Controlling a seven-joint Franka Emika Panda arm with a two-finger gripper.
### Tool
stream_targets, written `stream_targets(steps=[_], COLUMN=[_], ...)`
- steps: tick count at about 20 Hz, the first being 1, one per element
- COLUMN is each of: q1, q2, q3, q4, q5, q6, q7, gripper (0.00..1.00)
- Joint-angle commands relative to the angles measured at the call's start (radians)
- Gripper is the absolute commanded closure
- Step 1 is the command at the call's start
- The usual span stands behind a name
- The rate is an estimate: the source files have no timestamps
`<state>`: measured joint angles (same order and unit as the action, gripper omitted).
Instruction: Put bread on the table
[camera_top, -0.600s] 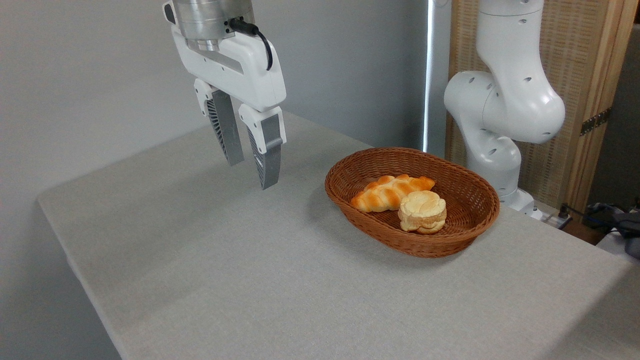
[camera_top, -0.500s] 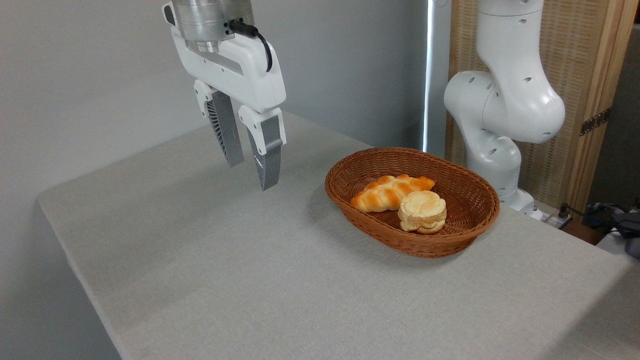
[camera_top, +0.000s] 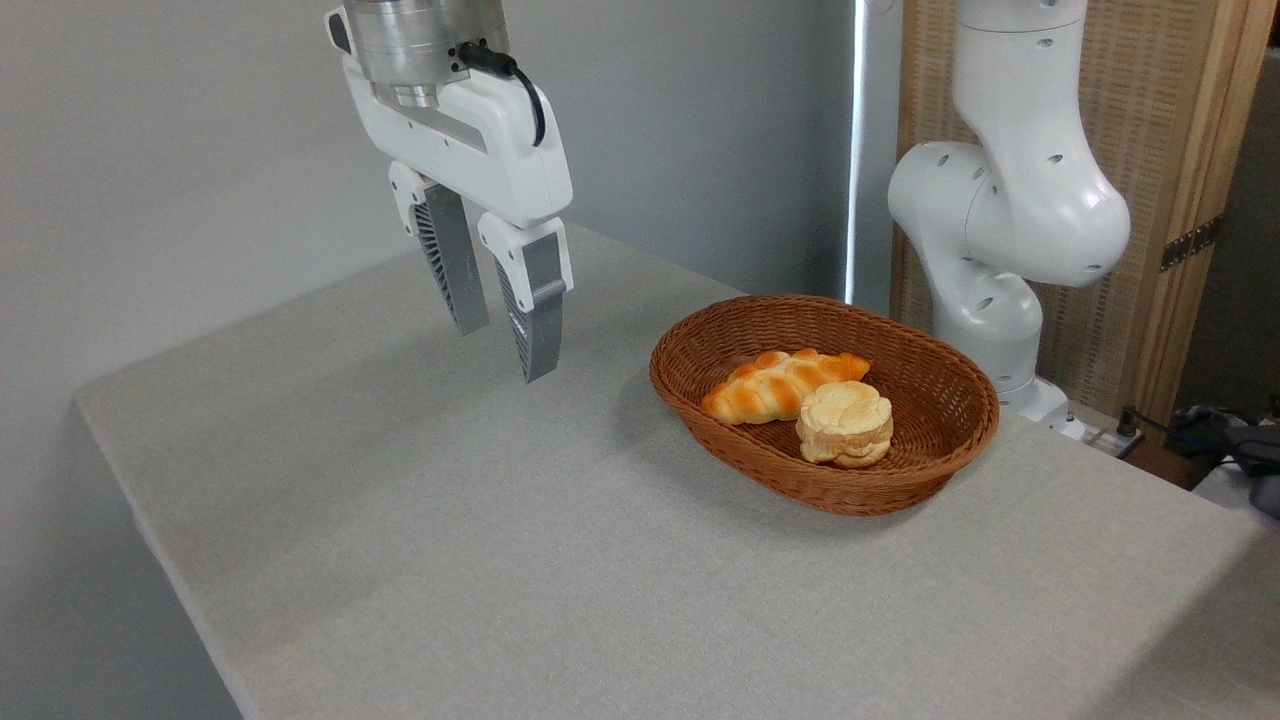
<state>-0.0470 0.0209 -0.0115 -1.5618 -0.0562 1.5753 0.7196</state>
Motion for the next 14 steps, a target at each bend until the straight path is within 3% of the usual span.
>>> stream_targets(steps=[1,14], q1=[-0.001,-0.001], q2=[-0.004,-0.007], q3=[0.001,0.001], q4=[-0.004,-0.012], q5=[-0.005,-0.004], q6=[-0.011,-0.011], q7=[-0.014,-0.011], gripper=[0.00,0.00])
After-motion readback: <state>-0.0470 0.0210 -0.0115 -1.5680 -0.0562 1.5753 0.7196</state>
